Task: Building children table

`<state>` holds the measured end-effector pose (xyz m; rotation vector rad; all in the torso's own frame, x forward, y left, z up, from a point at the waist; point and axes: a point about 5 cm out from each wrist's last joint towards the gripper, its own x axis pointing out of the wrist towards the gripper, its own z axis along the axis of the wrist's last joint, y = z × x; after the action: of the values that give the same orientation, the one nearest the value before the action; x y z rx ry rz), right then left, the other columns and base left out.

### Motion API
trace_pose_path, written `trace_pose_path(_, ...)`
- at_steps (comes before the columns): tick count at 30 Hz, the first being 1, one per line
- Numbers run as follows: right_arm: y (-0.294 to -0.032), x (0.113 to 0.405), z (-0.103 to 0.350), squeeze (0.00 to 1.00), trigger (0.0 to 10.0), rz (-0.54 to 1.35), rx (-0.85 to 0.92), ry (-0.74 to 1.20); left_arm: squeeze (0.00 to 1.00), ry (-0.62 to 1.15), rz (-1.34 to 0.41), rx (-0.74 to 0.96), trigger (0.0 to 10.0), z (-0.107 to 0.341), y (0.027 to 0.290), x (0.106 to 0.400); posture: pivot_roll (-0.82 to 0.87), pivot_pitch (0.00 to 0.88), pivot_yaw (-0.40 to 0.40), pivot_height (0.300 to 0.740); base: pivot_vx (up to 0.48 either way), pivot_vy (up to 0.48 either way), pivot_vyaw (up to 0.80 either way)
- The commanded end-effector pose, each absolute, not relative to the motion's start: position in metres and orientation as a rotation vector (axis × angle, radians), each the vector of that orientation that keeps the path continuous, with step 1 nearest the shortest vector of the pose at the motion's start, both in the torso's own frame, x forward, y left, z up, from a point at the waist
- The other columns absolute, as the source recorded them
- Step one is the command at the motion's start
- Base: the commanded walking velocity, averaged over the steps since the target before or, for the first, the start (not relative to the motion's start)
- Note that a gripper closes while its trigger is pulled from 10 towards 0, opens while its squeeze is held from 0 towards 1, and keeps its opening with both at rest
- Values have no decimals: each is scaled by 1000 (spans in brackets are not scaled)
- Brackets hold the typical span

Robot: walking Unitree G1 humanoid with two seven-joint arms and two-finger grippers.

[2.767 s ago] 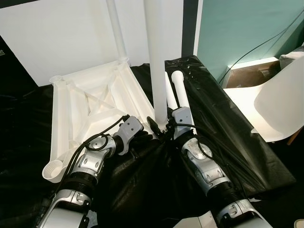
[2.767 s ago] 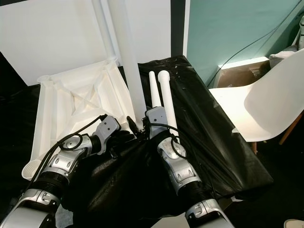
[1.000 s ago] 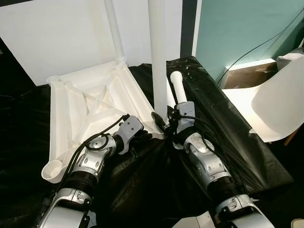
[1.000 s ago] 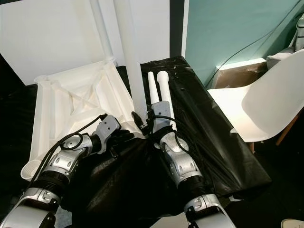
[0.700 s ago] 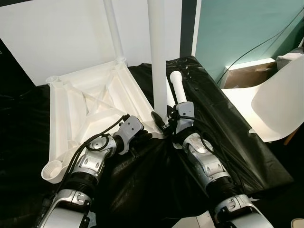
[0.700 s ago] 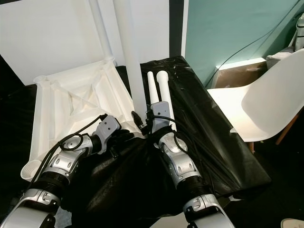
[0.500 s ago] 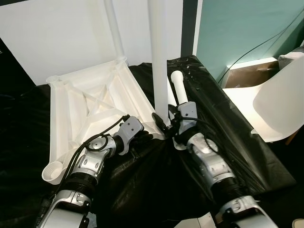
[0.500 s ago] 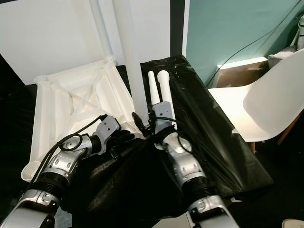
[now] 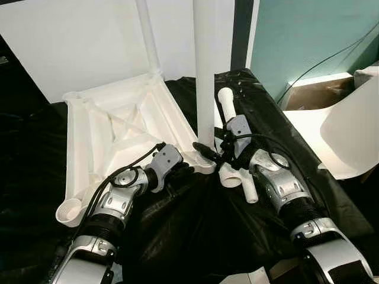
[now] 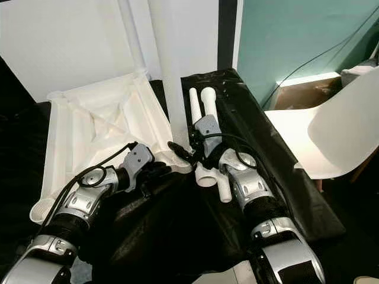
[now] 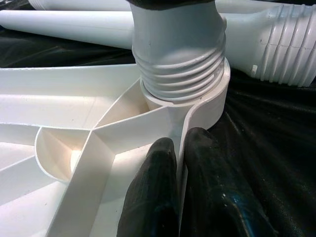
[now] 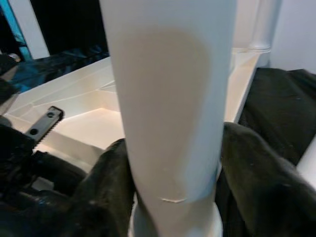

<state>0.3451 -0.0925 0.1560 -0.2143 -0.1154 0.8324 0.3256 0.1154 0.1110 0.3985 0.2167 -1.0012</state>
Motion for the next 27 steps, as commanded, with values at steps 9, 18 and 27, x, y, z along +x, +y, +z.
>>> trace_pose_path(9,-79,322,129,0,0,613,-56,-127,0,332,-923,392,10000,88,129,321,-23,0,62,740,0,0,0)
trace_pose_path(18,-83,317,131,0,0,324,24,-230,0,338,-936,390,10000,86,127,319,-34,0,77,740,0,0,0)
trace_pose_path(27,-77,316,125,0,10000,398,-19,-180,0,344,-941,395,10000,86,128,318,-38,0,85,740,0,0,0)
